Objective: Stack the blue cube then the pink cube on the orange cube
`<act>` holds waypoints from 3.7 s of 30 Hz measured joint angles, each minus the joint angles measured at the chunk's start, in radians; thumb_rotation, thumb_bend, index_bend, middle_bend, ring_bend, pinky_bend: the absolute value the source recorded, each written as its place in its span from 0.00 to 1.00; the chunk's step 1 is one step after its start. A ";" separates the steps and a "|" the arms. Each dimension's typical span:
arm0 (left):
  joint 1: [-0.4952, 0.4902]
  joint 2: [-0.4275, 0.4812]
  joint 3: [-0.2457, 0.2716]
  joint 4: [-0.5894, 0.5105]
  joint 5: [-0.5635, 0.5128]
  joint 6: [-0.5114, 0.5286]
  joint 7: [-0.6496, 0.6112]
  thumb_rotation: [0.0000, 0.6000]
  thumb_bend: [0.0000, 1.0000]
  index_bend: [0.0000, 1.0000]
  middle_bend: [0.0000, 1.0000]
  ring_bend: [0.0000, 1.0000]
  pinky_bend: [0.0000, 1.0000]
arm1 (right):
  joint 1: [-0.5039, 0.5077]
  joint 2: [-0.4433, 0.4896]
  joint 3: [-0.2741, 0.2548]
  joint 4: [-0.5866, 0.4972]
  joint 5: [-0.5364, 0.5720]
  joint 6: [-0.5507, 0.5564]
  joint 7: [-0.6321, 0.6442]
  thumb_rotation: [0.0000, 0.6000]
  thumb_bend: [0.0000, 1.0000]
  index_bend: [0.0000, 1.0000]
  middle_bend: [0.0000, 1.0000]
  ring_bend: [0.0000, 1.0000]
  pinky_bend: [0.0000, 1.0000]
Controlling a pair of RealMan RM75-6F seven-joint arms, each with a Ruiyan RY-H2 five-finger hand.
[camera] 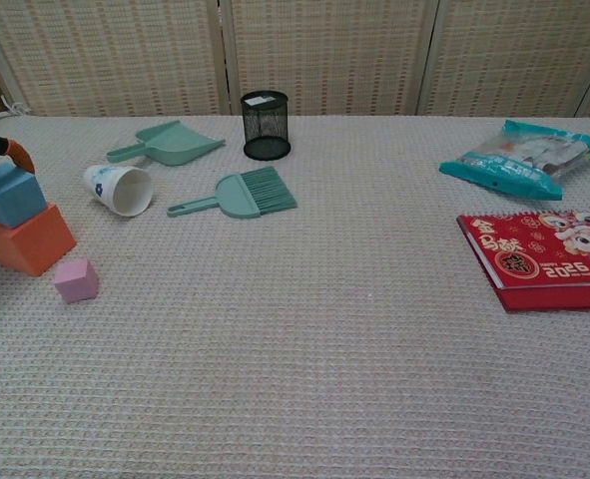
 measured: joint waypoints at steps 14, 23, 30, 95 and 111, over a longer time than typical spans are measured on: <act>0.003 0.017 0.000 -0.036 -0.024 -0.010 0.025 1.00 0.41 0.17 1.00 1.00 1.00 | -0.002 -0.001 -0.002 -0.001 -0.003 0.004 -0.002 1.00 0.09 0.00 0.00 0.00 0.00; 0.031 0.059 0.011 -0.101 -0.030 0.019 0.042 1.00 0.41 0.13 1.00 1.00 1.00 | -0.001 0.001 -0.001 -0.003 0.000 0.001 -0.005 1.00 0.09 0.00 0.00 0.00 0.00; 0.084 0.105 0.052 -0.195 0.069 0.091 -0.072 1.00 0.41 0.14 1.00 1.00 1.00 | -0.002 0.004 -0.004 -0.004 -0.014 0.006 0.007 1.00 0.09 0.00 0.00 0.00 0.00; 0.041 -0.504 0.242 0.893 0.502 0.447 -0.495 1.00 0.36 0.34 1.00 1.00 1.00 | -0.015 0.096 -0.060 -0.047 -0.141 0.007 0.182 1.00 0.09 0.00 0.00 0.00 0.00; 0.043 -0.564 0.241 0.964 0.479 0.493 -0.597 1.00 0.35 0.45 1.00 1.00 1.00 | -0.017 0.101 -0.061 -0.050 -0.144 0.010 0.185 1.00 0.09 0.00 0.00 0.00 0.00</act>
